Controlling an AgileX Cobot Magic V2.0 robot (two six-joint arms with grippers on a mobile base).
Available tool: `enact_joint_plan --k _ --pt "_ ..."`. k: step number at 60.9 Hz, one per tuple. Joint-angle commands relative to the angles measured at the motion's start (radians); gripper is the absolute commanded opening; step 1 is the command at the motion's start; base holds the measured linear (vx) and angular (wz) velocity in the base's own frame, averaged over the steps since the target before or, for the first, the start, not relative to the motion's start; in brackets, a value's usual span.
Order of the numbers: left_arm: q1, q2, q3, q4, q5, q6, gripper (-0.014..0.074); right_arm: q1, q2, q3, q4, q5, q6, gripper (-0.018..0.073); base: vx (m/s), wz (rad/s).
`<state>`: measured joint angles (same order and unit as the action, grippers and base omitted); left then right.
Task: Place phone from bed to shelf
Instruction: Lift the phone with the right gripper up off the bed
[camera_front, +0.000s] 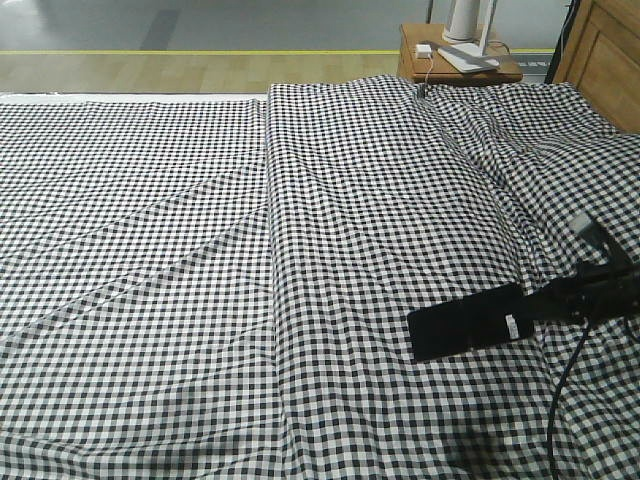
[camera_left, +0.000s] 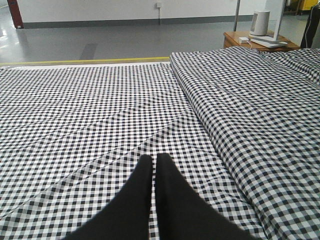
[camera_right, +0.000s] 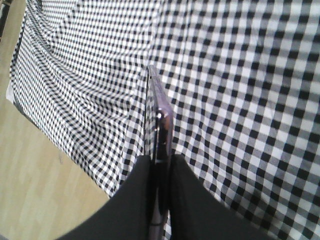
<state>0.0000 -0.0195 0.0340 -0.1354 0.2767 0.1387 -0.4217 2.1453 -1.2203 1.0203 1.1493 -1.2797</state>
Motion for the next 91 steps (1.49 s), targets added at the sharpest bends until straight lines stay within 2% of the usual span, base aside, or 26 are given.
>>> enact_joint_plan --k 1,21,51,76,85,91 --pt "-0.004 -0.007 0.002 -0.010 -0.073 -0.004 0.0001 0.011 -0.133 0.004 0.059 0.143 -0.016 -0.0002 0.00 0.00" --pt "-0.004 -0.007 0.002 -0.010 -0.073 -0.004 0.0001 0.209 -0.352 0.012 0.032 0.142 -0.008 -0.0002 0.00 0.00" --pt "-0.004 -0.007 0.002 -0.010 -0.073 -0.004 0.0001 0.476 -0.655 0.012 0.048 0.142 0.073 -0.0002 0.00 0.00" --pt "-0.004 -0.007 0.002 -0.010 -0.073 -0.004 0.0001 0.655 -0.789 0.012 0.152 0.142 0.095 -0.0001 0.00 0.00" --pt "-0.004 -0.007 0.002 -0.010 -0.073 -0.004 0.0001 0.695 -0.813 0.012 0.151 0.142 0.112 -0.0001 0.00 0.00" --pt "-0.004 -0.007 0.002 -0.010 -0.073 -0.004 0.0001 0.695 -0.830 0.012 0.157 0.142 0.123 -0.0001 0.00 0.00"
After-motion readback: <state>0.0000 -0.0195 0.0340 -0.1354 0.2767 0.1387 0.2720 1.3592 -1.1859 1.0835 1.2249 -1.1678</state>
